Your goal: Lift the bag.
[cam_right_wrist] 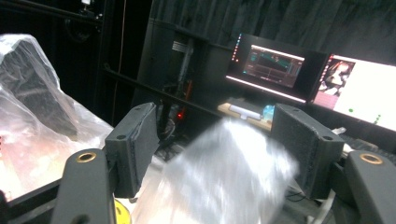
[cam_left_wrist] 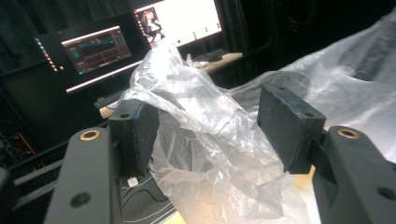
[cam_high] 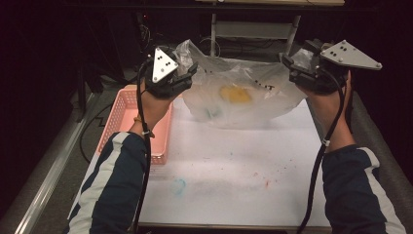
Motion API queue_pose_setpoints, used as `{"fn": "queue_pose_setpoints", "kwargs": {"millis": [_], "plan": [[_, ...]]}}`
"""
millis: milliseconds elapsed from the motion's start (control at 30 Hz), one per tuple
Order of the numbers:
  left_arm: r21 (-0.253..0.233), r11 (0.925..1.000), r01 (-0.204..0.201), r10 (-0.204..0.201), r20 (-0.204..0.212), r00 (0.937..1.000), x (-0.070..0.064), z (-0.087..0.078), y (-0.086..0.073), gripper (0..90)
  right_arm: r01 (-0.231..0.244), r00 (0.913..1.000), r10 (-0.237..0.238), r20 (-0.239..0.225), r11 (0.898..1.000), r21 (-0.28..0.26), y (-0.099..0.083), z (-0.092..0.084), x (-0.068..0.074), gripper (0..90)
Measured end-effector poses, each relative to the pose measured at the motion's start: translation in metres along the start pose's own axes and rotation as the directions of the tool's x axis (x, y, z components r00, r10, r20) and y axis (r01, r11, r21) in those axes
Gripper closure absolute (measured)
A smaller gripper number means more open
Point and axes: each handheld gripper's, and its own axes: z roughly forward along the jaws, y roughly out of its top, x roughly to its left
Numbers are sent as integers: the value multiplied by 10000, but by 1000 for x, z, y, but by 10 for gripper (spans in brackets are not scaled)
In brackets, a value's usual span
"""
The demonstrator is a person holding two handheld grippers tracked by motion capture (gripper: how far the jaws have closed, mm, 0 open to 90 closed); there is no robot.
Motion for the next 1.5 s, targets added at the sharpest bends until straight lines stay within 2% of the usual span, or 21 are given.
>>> {"fn": "queue_pose_setpoints", "kwargs": {"millis": [100, 300, 533, 700, 767, 1033, 1200, 1333, 1500], "plan": [[-105, 9999, 50, -51, -66, 10000, 1, -4, 1, 334, 46, 10000, -46, 21, 10000, -32, 1, -5, -2, 330], [-328, 9994, -84, 74, -317, 9995, 3, -13, 7, 318, 66, 9999, -66, 120, 10000, 28, 2, -11, -10, 330], [-803, 9968, 1, -37, -444, 9990, 12, -35, 17, 302, 176, 9997, -176, 172, 9998, 0, 7, -20, -17, 335], [-851, 9963, 140, -182, -486, 9987, 19, -48, 15, 278, -31, 9998, 29, 174, 10000, 90, -1, -23, -22, 335], [-724, 9971, 214, -240, -356, 9991, 21, -53, 12, 260, -143, 9999, 142, 78, 9998, 163, -5, -24, -23, 333], [-444, 9990, -108, 98, -227, 9997, 18, -72, -4, 221, -135, 9997, 138, -213, 9998, 114, -7, -37, -18, 307], [-196, 9990, -392, 388, -185, 9991, 14, -81, -12, 218, -112, 9998, 116, -160, 9996, 272, -11, -44, -18, 267], [-3, 9977, -675, 674, -190, 9975, 7, -89, -23, 200, -202, 9995, 211, -244, 9991, 381, -20, -48, -15, 227], [467, 9957, -798, 802, -64, 9968, 0, -98, -43, 168, -487, 9970, 518, -579, 9974, 532, -36, -57, -11, 206]]}}
